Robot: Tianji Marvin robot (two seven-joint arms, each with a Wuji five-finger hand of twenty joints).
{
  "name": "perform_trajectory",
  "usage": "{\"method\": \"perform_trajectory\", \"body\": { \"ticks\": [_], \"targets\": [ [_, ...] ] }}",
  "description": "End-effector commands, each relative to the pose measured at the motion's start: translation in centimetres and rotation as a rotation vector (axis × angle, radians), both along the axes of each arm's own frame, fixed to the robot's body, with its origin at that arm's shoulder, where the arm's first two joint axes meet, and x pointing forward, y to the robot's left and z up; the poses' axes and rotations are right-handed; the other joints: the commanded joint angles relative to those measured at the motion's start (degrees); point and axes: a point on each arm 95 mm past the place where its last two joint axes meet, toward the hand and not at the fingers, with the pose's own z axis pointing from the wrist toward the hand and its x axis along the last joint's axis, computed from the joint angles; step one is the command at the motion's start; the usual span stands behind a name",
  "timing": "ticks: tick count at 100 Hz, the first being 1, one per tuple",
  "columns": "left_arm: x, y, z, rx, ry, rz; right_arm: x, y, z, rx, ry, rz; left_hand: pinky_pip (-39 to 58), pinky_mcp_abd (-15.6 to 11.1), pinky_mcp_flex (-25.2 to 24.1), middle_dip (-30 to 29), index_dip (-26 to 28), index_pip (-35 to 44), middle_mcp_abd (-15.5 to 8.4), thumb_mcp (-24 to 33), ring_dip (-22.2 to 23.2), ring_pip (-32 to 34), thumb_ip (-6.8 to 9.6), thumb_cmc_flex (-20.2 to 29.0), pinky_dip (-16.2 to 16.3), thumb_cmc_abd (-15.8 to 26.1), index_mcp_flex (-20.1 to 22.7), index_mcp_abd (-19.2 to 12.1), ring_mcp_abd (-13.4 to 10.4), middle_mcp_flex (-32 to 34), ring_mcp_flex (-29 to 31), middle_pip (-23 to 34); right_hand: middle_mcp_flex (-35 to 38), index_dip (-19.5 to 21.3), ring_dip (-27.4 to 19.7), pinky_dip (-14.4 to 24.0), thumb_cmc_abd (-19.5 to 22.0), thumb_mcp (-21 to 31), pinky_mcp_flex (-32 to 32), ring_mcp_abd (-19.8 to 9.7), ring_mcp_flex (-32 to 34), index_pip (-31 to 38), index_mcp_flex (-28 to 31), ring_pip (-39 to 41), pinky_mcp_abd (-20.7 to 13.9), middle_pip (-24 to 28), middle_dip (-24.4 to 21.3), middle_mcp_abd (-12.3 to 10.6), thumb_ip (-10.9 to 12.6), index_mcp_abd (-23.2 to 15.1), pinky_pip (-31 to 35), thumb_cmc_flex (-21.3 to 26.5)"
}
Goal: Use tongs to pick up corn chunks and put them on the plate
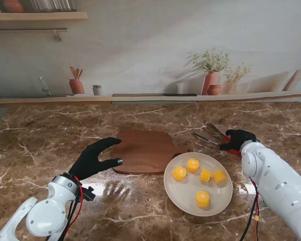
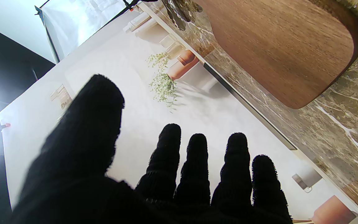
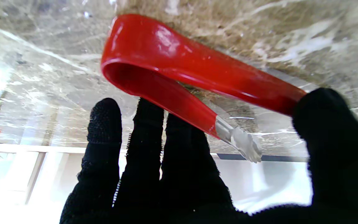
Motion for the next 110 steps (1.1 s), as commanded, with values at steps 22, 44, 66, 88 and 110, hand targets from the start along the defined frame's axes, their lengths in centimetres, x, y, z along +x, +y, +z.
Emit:
{"method": "perform_trajectory", "body": {
  "ticks": [22, 44, 66, 88, 110],
  "targets": [
    [-0.1, -0.1, -0.3, 0.001, 0.003, -0.002, -1.5, -0.2, -1.7, 0.038, 0.064, -0.022, -2.1, -2.2, -1.1, -0.1, 0.5, -1.0, -2.2, -1.1, -0.8, -1.7, 1.47, 0.2, 0.9, 1.0, -0.3, -0.8, -3.1, -1.8, -2.6, -1.1, -5.4, 1.7, -6.8, -1.5, -2.1, 2.2, -4.6, 2.7, -6.1, -2.8, -3.3, -10.1, 1.3, -12.3, -8.1, 3.0, 1.5, 0.9, -8.5, -8.3],
    [0.0, -0.1, -0.3, -0.001, -0.001, -0.004, -2.2, 0.5, 0.9, 0.084, -0.035, -0.004, -1.9, -1.8, -1.0, -0.2, 0.5, -1.0, -2.2, -1.1, -0.8, -1.7, 1.42, 0.2, 1.1, 1.0, -0.3, -0.9, -3.2, -1.8, -2.6, -1.1, -5.1, 2.1, -8.5, -2.5, -0.8, 4.1, -4.4, 2.3, -6.2, -3.2, -2.8, -12.1, 0.4, -13.5, -9.2, 2.6, 1.2, 0.0, -11.4, -10.4],
    [0.2, -0.4, -0.4, -0.01, -0.013, -0.006, -4.1, 2.5, 4.2, 0.15, -0.171, 0.062, -1.6, -1.5, -1.1, -0.2, 0.5, -1.1, -2.3, -1.4, -0.8, -1.7, 1.42, 0.1, 1.3, 1.1, -0.4, -0.8, -3.2, -1.9, -2.7, -1.1, -4.4, 1.9, -10.8, -6.1, 0.6, 3.8, -5.7, 2.7, -7.0, -4.1, -1.8, -15.4, 0.7, -15.6, -10.6, 2.3, 1.3, -1.0, -15.7, -11.1],
    [0.3, -0.6, -0.4, -0.013, -0.023, -0.004, -6.8, 5.2, 6.2, 0.217, -0.25, 0.16, -1.4, -1.1, -1.1, -0.3, 0.4, -1.2, -2.6, -1.6, -0.9, -1.9, 1.46, 0.0, 1.3, 1.1, -0.7, -0.8, -3.3, -2.8, -3.1, -1.4, -4.2, 1.8, -14.7, -10.5, 1.7, 3.9, -7.7, 2.9, -8.4, -5.0, -1.3, -20.4, 0.8, -19.4, -13.0, 2.4, 1.6, -1.8, -21.3, -12.0],
    [0.3, -0.9, -0.5, -0.011, -0.049, 0.007, -9.7, 8.4, 6.6, 0.34, -0.314, 0.285, -1.2, -0.8, -1.0, -0.8, 0.4, -1.2, -2.8, -1.7, -1.2, -2.5, 1.52, -0.3, 1.2, 1.1, -0.7, -0.8, -3.6, -4.4, -3.9, -2.0, -2.7, 1.4, -19.4, -15.0, 2.5, 4.7, -8.2, 1.5, -9.8, -5.3, 0.2, -24.0, -0.9, -22.9, -17.5, 2.5, 2.1, -2.7, -25.8, -13.3]
  ]
}}
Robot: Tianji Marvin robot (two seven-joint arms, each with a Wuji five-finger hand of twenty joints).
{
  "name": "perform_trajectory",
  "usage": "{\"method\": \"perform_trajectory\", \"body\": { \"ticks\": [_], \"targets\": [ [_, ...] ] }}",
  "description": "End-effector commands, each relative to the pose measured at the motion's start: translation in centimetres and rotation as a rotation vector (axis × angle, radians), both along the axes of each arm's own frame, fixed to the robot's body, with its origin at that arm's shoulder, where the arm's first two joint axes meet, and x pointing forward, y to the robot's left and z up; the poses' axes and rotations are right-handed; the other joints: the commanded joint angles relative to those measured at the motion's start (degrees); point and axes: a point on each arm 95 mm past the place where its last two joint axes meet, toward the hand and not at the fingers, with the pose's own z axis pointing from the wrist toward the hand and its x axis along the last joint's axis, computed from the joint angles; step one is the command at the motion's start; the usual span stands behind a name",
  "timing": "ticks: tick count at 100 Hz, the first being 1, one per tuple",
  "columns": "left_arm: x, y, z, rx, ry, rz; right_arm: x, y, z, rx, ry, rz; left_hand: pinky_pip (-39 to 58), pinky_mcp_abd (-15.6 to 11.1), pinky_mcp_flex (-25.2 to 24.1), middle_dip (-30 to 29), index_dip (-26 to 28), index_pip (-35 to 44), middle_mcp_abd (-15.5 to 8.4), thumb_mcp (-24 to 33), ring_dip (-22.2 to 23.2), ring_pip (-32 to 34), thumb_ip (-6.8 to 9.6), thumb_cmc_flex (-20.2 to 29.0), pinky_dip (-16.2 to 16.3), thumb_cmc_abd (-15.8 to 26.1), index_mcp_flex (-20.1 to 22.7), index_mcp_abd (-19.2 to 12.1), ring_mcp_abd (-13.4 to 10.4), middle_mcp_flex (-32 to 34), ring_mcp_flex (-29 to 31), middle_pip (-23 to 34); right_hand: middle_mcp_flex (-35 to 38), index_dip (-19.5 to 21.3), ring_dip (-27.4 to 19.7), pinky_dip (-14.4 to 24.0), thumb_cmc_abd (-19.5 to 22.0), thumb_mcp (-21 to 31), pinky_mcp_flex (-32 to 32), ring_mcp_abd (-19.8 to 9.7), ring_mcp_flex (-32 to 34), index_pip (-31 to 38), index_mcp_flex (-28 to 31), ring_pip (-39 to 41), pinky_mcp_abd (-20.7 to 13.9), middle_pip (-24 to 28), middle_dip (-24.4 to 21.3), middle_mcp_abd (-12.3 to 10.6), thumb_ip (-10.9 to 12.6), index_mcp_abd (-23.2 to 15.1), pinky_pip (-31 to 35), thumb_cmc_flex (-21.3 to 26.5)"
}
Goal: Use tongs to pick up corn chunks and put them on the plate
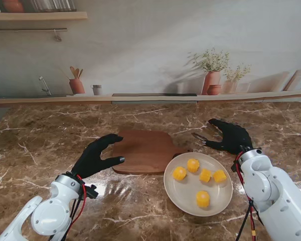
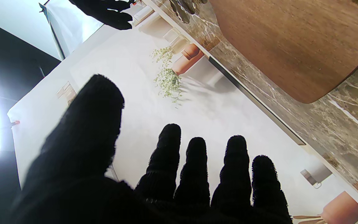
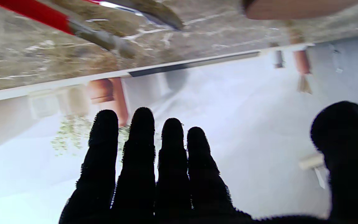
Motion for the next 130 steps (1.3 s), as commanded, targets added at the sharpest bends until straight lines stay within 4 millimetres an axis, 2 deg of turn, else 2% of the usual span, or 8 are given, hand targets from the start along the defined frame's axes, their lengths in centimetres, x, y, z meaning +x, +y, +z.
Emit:
{"method": "perform_trajectory", "body": {
  "ticks": [1, 13, 24, 35, 47, 57, 80, 130],
  "targets": [
    [-0.2, -0.3, -0.3, -0.004, -0.004, 0.002, -1.5, 1.8, -1.0, 0.045, 0.031, 0.05, -0.5, -0.8, -1.0, -0.8, 0.4, -1.2, -2.4, -1.7, -0.9, -1.9, 1.52, -0.3, 0.9, 1.1, -0.6, -0.8, -3.2, -2.2, -2.6, -1.1, 0.5, -0.1, -2.5, -2.3, 0.7, 0.7, -0.7, -1.3, -2.6, -1.5, 1.2, -1.7, -1.7, -1.6, -1.8, -0.2, 2.0, -1.1, -2.0, -2.9],
    [-0.2, -0.4, -0.4, -0.009, -0.013, 0.003, -2.9, 3.8, -1.2, 0.12, 0.011, 0.11, -1.5, -1.6, -0.8, -1.8, 0.4, -1.2, -2.5, -2.3, -3.8, -4.5, 1.46, -1.0, -0.8, 1.7, -0.6, -0.7, -4.6, -3.3, -4.8, -1.6, 1.2, -0.7, -5.1, -5.6, 0.8, 0.7, -0.7, -2.0, -3.1, -1.3, 2.5, -2.6, -2.6, -2.6, -4.2, -0.1, 2.3, -1.4, -4.0, -2.8],
    [-0.4, -0.6, -0.5, -0.029, -0.023, 0.004, -4.2, 5.5, -1.8, 0.171, 0.006, 0.175, -4.6, -3.3, -0.2, -4.3, -0.1, -1.6, -3.2, -3.8, -7.8, -5.8, 1.61, -1.0, -5.2, 1.8, -0.1, -0.4, -6.2, -4.4, -6.8, -2.8, 0.6, -1.1, -6.5, -7.9, 0.9, 0.8, -1.4, -2.7, -4.2, -1.5, 2.6, -3.3, -3.8, -3.3, -5.6, -0.3, 2.7, -1.6, -5.5, -3.6],
    [-0.6, -0.6, -0.6, -0.037, -0.034, -0.003, -5.5, 6.9, -2.3, 0.227, 0.006, 0.224, -9.5, -6.1, 0.5, -7.9, -1.9, -3.5, -3.5, -6.7, -11.2, -7.2, 1.89, -1.4, -11.3, 2.5, -0.3, -0.3, -8.7, -5.5, -9.1, -3.8, -0.4, -1.6, -7.5, -10.1, 1.5, 1.3, -2.7, -2.9, -5.8, -1.8, 2.3, -3.8, -5.0, -3.6, -6.6, -0.1, 3.3, -1.4, -7.1, -4.2],
    [-0.8, -0.7, -0.8, -0.047, -0.04, -0.012, -6.6, 8.1, -2.5, 0.288, 0.019, 0.275, -11.8, -7.2, 1.1, -8.8, -4.3, -5.8, -3.9, -9.6, -12.4, -7.3, 2.21, -1.5, -14.9, 2.9, -0.5, -0.1, -9.8, -6.3, -9.9, -3.6, -2.8, -2.4, -8.7, -12.8, 2.0, 2.4, -4.7, -3.2, -8.8, -3.1, 0.9, -4.6, -6.2, -4.4, -7.7, 0.4, 4.7, -0.4, -9.5, -4.9],
    [-0.9, -0.8, -0.9, -0.037, -0.049, -0.02, -7.0, 8.7, -2.6, 0.311, 0.016, 0.312, -11.6, -7.3, 1.3, -8.9, -4.5, -5.8, -3.9, -10.6, -12.5, -7.2, 2.24, -2.1, -15.3, 3.2, -0.5, -0.1, -10.1, -6.3, -9.8, -3.7, -4.7, -2.9, -9.2, -14.1, 3.1, 2.6, -5.7, -3.3, -10.5, -3.8, -0.3, -5.1, -7.4, -5.2, -8.4, 0.8, 4.9, 0.4, -10.7, -6.4],
    [-1.3, -0.9, -1.0, -0.041, -0.062, -0.012, -7.4, 10.4, -3.0, 0.391, -0.029, 0.33, -11.2, -7.0, 1.3, -9.0, -4.6, -5.7, -4.0, -12.0, -12.6, -6.9, 2.47, -1.9, -16.2, 3.5, -0.2, 0.0, -9.8, -5.9, -9.5, -3.7, -4.6, -3.0, -9.5, -14.9, 4.4, 1.7, -5.3, -3.2, -10.4, -3.8, -0.2, -4.8, -7.3, -4.9, -9.0, 1.0, 4.1, 0.6, -10.7, -7.8],
    [-1.9, -1.0, -1.0, -0.05, -0.051, -0.01, -7.6, 11.3, -2.3, 0.423, -0.057, 0.332, -10.1, -6.7, 1.0, -9.1, -4.6, -5.7, -3.8, -14.1, -12.4, -6.7, 2.77, -1.3, -16.3, 4.1, -0.1, -0.1, -9.5, -5.6, -9.0, -3.9, -4.3, -2.9, -9.4, -15.4, 4.6, 0.9, -5.5, -3.1, -10.2, -3.1, 0.3, -4.3, -6.7, -4.0, -9.1, 0.8, 3.7, 0.2, -9.8, -6.5]
  ]
}}
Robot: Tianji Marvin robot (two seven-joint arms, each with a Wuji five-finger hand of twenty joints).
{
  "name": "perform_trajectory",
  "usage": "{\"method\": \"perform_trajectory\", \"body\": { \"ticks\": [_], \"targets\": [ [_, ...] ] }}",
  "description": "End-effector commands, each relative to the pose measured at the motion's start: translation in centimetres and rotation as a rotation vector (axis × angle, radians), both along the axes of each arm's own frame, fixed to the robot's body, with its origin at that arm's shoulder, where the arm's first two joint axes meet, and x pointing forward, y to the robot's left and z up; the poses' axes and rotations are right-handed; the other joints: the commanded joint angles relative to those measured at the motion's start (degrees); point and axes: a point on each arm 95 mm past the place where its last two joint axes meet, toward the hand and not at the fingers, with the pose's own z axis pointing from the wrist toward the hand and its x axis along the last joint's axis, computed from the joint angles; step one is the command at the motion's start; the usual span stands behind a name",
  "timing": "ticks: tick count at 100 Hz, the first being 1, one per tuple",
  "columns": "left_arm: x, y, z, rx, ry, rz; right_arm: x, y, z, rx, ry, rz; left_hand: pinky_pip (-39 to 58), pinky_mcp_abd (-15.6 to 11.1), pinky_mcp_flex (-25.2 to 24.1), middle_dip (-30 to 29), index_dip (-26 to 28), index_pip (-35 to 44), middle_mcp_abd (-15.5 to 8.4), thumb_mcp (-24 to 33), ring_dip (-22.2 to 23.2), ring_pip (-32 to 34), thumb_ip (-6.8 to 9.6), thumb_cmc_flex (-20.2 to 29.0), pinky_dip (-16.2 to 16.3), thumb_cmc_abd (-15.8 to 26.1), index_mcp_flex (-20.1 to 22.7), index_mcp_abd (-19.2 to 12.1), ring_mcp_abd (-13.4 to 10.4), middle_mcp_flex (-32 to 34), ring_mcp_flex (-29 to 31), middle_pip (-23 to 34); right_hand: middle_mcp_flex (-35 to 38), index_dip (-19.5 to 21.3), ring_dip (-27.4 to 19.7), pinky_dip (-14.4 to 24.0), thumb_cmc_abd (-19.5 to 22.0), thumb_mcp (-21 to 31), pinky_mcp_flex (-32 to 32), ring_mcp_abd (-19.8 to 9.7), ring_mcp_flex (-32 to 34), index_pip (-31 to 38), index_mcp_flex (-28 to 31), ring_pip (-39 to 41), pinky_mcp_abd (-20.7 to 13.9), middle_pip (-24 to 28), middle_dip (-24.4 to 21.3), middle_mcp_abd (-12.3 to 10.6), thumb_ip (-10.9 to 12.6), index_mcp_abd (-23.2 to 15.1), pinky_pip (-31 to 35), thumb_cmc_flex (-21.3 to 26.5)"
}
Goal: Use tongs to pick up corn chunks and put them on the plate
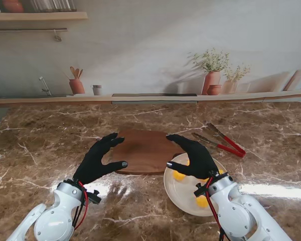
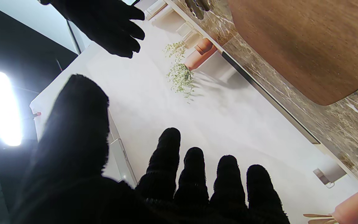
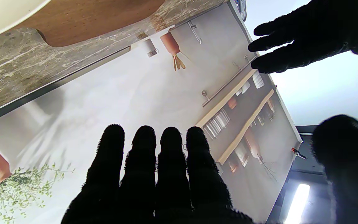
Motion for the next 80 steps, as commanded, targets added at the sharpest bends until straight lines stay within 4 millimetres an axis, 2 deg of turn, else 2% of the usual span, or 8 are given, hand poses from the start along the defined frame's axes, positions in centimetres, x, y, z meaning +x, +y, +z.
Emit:
{"method": "perform_trajectory", "body": {
  "ticks": [1, 53, 80],
  "targets": [
    [-0.32, -0.21, -0.25, -0.003, 0.012, -0.004, -0.27, 0.23, -0.37, 0.006, 0.016, -0.002, -0.2, -2.6, 0.0, -1.1, -1.0, -0.7, -2.1, -2.2, -0.5, -0.4, 1.71, -1.1, -0.2, 1.7, -0.1, 0.0, -2.8, -1.2, -1.2, -0.7, -0.8, -0.6, -0.9, -1.6, 0.7, -1.0, -0.7, -1.1, -1.2, -0.6, -1.5, 0.2, -1.8, -0.1, -1.2, -0.1, 0.6, -0.1, -0.3, -2.0],
    [-0.9, -0.75, -0.38, -0.005, 0.01, -0.01, -0.75, 0.05, -0.69, -0.01, 0.023, -0.008, -0.6, -2.3, -0.3, -1.2, -0.9, -0.8, -2.2, -3.5, -0.5, -0.5, 1.9, -0.3, -0.3, 2.1, -0.1, -0.1, -2.7, -1.2, -1.2, -0.9, -0.9, -0.6, -0.8, -1.8, 1.0, -1.6, -0.9, -1.0, -1.4, -0.4, -1.3, 0.2, -1.4, -0.1, -1.1, -0.1, 0.7, -0.3, 0.0, -1.1],
    [-1.01, -0.65, -0.21, -0.015, 0.005, 0.007, -0.62, 0.19, -0.16, -0.029, 0.02, 0.003, -0.6, -2.1, -0.2, -1.1, -0.7, -0.6, -2.2, -4.0, -0.4, -0.4, 1.97, 0.0, -0.1, 2.2, 0.3, -0.1, -2.7, -0.8, -0.9, -0.8, -0.7, -0.7, -0.6, -1.6, 1.5, -1.9, -0.9, -1.1, -1.4, -0.4, -1.4, 0.3, -1.1, 0.2, -0.6, -0.1, 0.7, -0.3, 0.3, -0.2]
  ]
}}
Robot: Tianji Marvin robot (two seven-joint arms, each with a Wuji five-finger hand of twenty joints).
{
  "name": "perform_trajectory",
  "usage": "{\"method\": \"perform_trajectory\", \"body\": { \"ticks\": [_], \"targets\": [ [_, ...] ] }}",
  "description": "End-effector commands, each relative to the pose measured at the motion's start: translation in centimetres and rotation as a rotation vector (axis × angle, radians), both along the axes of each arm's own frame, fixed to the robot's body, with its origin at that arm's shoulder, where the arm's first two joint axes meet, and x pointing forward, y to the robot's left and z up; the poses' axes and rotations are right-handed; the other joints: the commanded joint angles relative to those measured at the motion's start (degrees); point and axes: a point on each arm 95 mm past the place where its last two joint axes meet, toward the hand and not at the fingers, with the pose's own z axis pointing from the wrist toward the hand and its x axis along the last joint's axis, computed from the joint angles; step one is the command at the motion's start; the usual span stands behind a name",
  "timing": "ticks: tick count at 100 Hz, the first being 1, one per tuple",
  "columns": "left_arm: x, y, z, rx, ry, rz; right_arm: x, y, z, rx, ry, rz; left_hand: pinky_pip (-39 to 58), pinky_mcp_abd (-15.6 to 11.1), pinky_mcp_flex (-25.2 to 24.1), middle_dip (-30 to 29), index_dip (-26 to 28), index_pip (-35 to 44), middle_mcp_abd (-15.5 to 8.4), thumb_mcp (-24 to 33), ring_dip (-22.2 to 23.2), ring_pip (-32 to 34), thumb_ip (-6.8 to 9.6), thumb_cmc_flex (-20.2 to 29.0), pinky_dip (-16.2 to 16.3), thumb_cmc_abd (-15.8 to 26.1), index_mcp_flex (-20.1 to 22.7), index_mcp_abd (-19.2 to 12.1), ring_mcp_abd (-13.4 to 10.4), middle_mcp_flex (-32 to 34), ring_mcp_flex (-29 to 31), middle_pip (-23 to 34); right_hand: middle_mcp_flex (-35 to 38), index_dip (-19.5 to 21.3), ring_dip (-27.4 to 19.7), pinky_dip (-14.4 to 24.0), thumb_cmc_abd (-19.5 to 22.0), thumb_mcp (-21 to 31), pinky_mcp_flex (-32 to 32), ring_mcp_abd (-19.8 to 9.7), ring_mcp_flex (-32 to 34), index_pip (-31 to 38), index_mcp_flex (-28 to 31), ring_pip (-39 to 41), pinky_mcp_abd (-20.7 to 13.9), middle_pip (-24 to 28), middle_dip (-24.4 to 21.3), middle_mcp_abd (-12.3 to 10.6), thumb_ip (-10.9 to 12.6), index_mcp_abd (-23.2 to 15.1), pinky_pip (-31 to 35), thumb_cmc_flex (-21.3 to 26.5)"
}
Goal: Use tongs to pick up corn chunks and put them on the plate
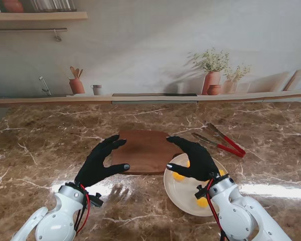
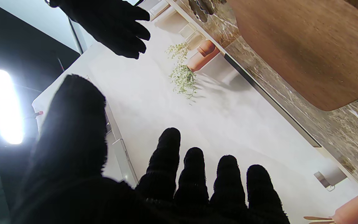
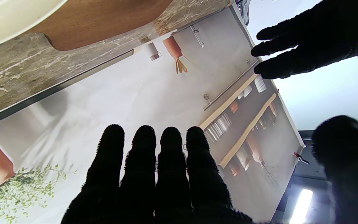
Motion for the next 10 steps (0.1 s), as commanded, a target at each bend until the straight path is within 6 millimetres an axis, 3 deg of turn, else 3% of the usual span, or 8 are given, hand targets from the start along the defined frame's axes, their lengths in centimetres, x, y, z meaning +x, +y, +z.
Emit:
{"method": "perform_trajectory", "body": {
  "ticks": [1, 10],
  "targets": [
    [-0.18, 0.06, -0.18, -0.002, 0.003, 0.01, -0.07, 0.3, -0.22, -0.01, 0.009, 0.007, -0.6, -2.1, -0.2, -0.5, -0.7, -0.6, -2.1, -1.8, -0.4, -0.4, 1.96, -0.1, -0.1, 1.7, 0.3, -0.1, -2.7, -0.7, -0.9, -0.7, -0.7, -0.7, -0.6, -1.5, 1.1, -1.2, -0.9, -1.1, -1.4, -0.4, -1.4, -0.1, -1.1, 0.2, -0.6, -0.2, 0.7, -0.3, 0.3, -0.3],
    [-0.16, 0.14, -0.42, 0.001, 0.016, 0.009, -0.15, 0.62, -0.49, -0.01, 0.021, 0.015, -0.7, -2.2, -0.3, -0.5, -0.7, -0.6, -2.1, -2.0, -0.4, -0.5, 1.98, 0.0, -0.1, 1.8, 0.2, 0.1, -2.8, -0.9, -1.0, -0.8, -0.9, -0.7, -0.6, -1.5, 1.2, -1.5, -1.0, -1.0, -1.7, -0.4, -1.6, -0.1, -1.1, 0.1, -0.4, -0.1, 0.7, -0.3, 0.2, -0.2]
  ]
}}
